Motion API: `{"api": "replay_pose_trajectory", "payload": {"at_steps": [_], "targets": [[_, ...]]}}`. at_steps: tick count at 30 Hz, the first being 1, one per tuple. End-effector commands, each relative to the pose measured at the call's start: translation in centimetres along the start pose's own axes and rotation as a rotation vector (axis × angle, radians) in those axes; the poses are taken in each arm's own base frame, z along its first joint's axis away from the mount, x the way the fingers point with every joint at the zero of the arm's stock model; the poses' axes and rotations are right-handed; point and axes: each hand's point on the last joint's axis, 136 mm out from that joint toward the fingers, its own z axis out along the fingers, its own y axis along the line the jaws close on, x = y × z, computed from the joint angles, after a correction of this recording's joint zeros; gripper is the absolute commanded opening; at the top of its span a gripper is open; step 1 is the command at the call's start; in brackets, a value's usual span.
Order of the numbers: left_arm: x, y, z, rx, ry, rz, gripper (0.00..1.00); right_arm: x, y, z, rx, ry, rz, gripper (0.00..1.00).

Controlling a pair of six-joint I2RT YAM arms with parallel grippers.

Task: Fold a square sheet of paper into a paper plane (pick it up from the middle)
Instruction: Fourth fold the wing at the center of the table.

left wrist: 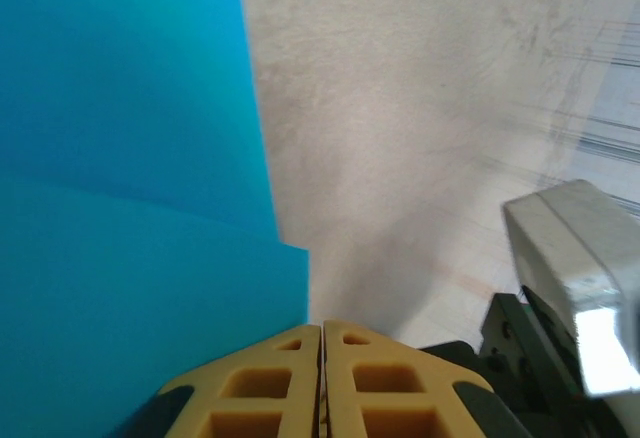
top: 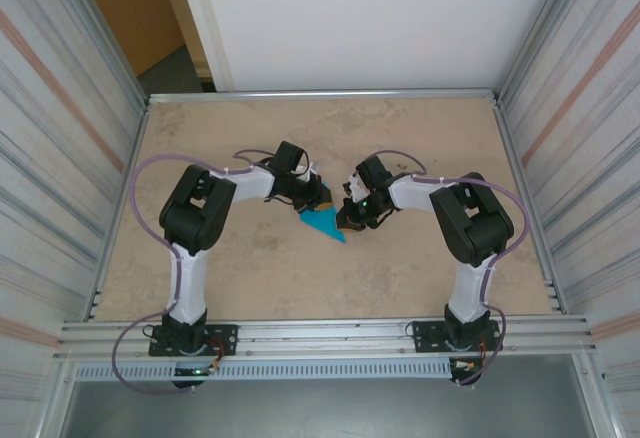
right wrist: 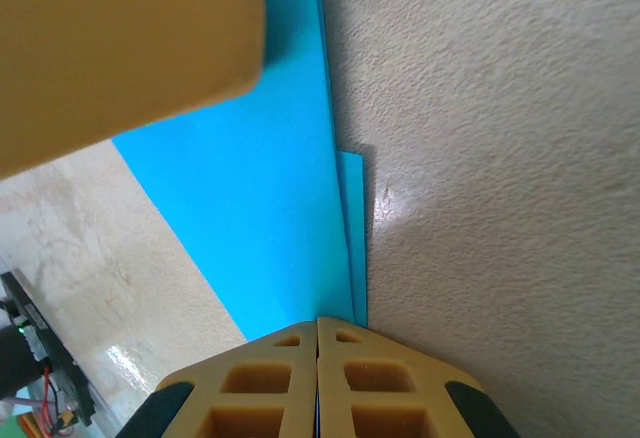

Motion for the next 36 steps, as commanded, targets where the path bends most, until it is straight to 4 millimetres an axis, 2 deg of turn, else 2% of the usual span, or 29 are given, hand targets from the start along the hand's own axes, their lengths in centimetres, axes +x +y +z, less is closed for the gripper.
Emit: {"api": "replay_pose_trajectory", "payload": {"at_steps": [1,8,14,22,28,36], "targets": [[0.0,-2.3,-2.1,0.031,-0.038,0.073,0.10,1.8,-2.5,1.1,0.107,0.067,0.032,0.07],[1.8,-0.3,-1.5,-0.015,-0.010,0.072,0.09,2.2,-3.4,1.2,0.149,0.078,0.046,0.06],[2.8,0.0,0.1,-0.030,0.033,0.089,0.09,2.4,-3.8,1.2,0.164,0.088,0.055,0.06],[2.3,1.9,0.8,-0.082,0.020,0.047,0.08,3.0,-4.8,1.5,0.205,0.108,0.067,0.06],[1.6,3.8,0.5,-0.128,-0.006,-0.004,0.08,3.8,-6.4,1.5,0.276,0.133,0.081,0.06],[0.6,4.4,-0.3,-0.123,-0.023,-0.008,0.08,5.4,-8.7,1.6,0.386,0.180,0.091,0.05]]}}
